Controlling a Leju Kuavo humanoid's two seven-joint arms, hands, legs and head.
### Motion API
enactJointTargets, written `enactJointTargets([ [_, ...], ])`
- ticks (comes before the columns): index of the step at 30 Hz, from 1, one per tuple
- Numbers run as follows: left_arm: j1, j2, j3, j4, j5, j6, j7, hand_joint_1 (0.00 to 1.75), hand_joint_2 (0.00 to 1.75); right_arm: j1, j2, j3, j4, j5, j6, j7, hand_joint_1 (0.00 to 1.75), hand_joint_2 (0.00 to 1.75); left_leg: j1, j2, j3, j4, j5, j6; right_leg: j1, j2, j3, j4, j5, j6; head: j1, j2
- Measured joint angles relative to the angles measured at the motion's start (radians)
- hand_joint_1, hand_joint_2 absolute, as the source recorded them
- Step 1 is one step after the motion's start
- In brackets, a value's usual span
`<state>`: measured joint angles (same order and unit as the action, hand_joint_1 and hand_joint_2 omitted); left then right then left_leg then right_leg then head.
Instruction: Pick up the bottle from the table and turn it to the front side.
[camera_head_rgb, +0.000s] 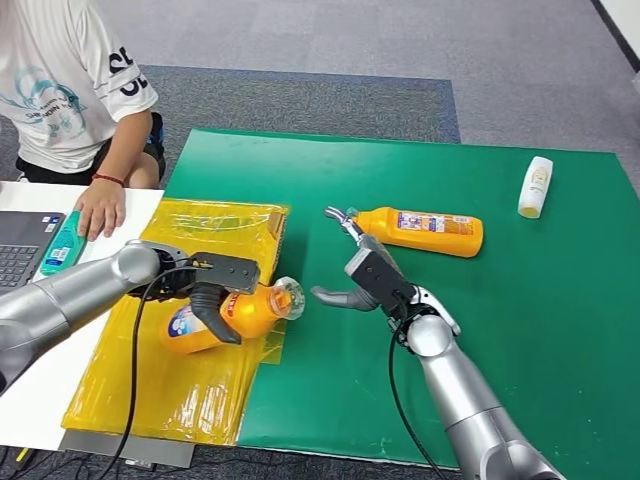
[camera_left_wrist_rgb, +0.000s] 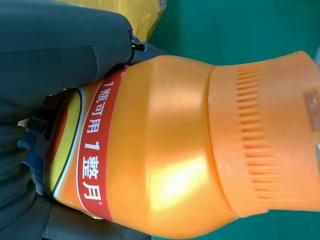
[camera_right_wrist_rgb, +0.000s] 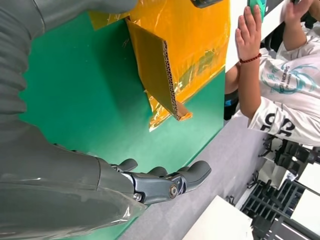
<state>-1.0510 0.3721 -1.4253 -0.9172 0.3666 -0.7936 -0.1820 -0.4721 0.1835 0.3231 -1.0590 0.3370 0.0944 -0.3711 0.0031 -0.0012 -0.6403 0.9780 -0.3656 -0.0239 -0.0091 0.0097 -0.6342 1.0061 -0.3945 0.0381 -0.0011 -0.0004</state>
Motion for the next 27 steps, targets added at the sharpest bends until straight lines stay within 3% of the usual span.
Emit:
enactJointTargets([
  [25,0.013,-0.044,0.014,0.004,-0.244,0.108,0.030,1.75,1.75,0.022,-0.009,0.003,-0.006,-0.014,-0.031,0.015,0.00,1.75,0.000,0.000,0.000,0.000,0.001,0.000,0.000,0.000,0.000,0.000,0.001,0.000,0.000,0.000],
  [26,0.014,-0.044,0.016,0.004,-0.244,0.109,0.030,1.43,1.75,0.022,-0.009,0.003,-0.006,-0.014,-0.031,0.016,0.00,1.75,0.000,0.000,0.000,0.000,0.001,0.000,0.000,0.000,0.000,0.000,0.001,0.000,0.000,0.000],
  [27,0.015,-0.044,0.018,0.004,-0.245,0.109,0.030,0.99,1.75,0.022,-0.010,0.003,-0.007,-0.014,-0.031,0.017,0.00,1.75,0.000,0.000,0.000,0.000,0.001,0.000,0.000,0.000,0.000,0.000,0.001,0.000,0.000,0.000],
])
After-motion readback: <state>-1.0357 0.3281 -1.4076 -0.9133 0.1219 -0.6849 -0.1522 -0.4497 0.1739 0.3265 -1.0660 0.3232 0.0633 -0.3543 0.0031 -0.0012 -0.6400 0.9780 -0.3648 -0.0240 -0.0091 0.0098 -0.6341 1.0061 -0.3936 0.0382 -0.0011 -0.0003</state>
